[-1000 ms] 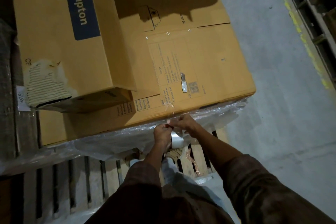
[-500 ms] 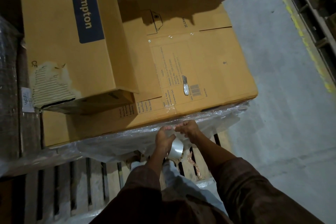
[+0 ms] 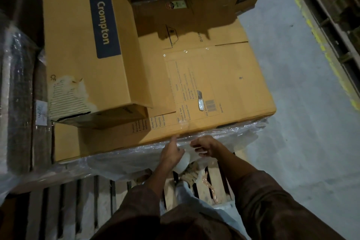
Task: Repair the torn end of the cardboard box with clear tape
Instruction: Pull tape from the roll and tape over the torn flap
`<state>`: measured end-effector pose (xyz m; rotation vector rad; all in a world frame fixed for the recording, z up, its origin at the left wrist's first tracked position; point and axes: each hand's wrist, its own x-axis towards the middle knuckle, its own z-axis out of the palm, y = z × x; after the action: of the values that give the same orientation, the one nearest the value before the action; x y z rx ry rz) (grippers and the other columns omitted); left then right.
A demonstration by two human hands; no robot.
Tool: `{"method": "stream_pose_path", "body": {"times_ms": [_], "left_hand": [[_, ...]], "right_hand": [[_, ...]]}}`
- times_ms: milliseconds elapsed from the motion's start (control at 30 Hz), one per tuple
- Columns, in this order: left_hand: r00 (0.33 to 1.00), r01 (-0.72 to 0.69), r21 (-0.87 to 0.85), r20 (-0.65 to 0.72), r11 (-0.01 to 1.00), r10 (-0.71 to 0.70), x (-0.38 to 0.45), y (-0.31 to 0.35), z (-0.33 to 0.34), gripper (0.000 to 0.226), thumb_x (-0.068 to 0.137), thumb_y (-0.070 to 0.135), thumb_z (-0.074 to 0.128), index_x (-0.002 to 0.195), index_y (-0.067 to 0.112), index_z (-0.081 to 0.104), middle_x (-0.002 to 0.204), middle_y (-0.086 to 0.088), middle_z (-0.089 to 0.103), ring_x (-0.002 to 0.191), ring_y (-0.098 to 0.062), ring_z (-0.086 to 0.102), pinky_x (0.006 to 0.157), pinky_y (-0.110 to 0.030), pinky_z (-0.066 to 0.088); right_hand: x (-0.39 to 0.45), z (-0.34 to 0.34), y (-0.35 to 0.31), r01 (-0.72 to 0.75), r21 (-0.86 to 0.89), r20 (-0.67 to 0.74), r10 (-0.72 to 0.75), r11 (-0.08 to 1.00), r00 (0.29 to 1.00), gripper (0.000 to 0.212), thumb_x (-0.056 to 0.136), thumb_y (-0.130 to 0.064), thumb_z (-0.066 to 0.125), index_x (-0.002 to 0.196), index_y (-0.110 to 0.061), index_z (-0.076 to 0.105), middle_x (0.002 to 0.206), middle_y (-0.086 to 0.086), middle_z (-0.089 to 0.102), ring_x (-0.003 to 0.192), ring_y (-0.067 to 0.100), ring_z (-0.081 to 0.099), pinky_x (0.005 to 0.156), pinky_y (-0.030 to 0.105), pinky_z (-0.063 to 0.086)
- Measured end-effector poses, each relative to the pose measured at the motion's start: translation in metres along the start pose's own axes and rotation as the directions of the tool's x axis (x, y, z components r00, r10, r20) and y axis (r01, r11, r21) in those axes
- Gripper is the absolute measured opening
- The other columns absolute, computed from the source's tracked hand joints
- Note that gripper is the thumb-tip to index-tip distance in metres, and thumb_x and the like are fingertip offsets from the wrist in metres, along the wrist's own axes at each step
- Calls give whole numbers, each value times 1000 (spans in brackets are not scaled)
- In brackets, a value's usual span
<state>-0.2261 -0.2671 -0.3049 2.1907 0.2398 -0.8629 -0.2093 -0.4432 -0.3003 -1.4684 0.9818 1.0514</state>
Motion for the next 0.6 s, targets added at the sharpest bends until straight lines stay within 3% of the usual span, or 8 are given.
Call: {"method": "stream_pose_path", "body": {"times_ms": [100, 233, 333, 433, 500, 533, 600], "left_hand": [[987, -161, 219, 18, 962, 161, -7, 32, -42, 44, 94, 21, 64, 135, 29, 51, 103, 2, 63, 88, -18, 63, 70, -31, 51], [951, -290, 595, 92, 749, 295, 7, 83, -90, 34, 96, 21, 63, 129, 26, 56, 125, -4, 61, 113, -25, 57, 92, -38, 44], [919, -297, 712, 32, 637, 393, 27, 115, -111, 31, 96, 10, 58, 124, 22, 56, 123, -9, 63, 112, -30, 60, 84, -37, 48], [848, -313, 777, -30, 546, 529, 48, 133, -114, 29, 89, 6, 60, 116, 19, 61, 107, -6, 68, 100, -29, 64, 70, -33, 43], [780, -362, 789, -36, 497, 625, 72, 131, -106, 34, 82, 8, 69, 113, 20, 62, 107, -1, 67, 100, -20, 62, 78, -27, 44], [767, -424, 743, -9, 518, 641, 82, 127, -99, 37, 82, 10, 69, 116, 21, 61, 115, -1, 64, 106, -17, 60, 85, -21, 43], [825, -494, 470, -13, 731, 566, 90, 121, -84, 31, 90, 22, 64, 121, 25, 59, 131, -4, 59, 120, -20, 56, 86, -8, 43]], "right_hand": [[-14, -13, -23, -47, -139, 89, 60, 989, 994, 8, 93, -23, 69, 92, -16, 65, 91, 0, 66, 81, 14, 58, 73, 29, 48], [-41, -25, -72, -78, -415, 65, 115, 907, 991, 24, 97, -25, 62, 73, -20, 58, 70, -5, 60, 66, 8, 55, 67, 25, 45], [-59, -28, -111, -76, -629, 58, 144, 774, 988, 36, 100, -27, 54, 65, -20, 47, 45, -5, 46, 38, 9, 46, 60, 23, 40], [-75, -36, -131, -45, -738, 39, 110, 673, 993, 31, 101, -26, 57, 72, -19, 53, 64, -2, 58, 54, 11, 54, 60, 26, 44], [-81, -38, -137, -30, -821, 44, 117, 571, 992, 23, 103, -27, 58, 82, -19, 63, 90, 5, 71, 68, 12, 54, 64, 26, 48], [-83, -38, -137, -33, -848, 50, 141, 528, 989, 16, 102, -28, 59, 94, -18, 69, 101, 7, 74, 74, 13, 56, 68, 27, 49], [-84, -37, -136, -33, -864, 58, 164, 502, 985, 28, 100, -28, 65, 124, -16, 70, 103, 1, 71, 86, 15, 60, 73, 27, 52]]}}
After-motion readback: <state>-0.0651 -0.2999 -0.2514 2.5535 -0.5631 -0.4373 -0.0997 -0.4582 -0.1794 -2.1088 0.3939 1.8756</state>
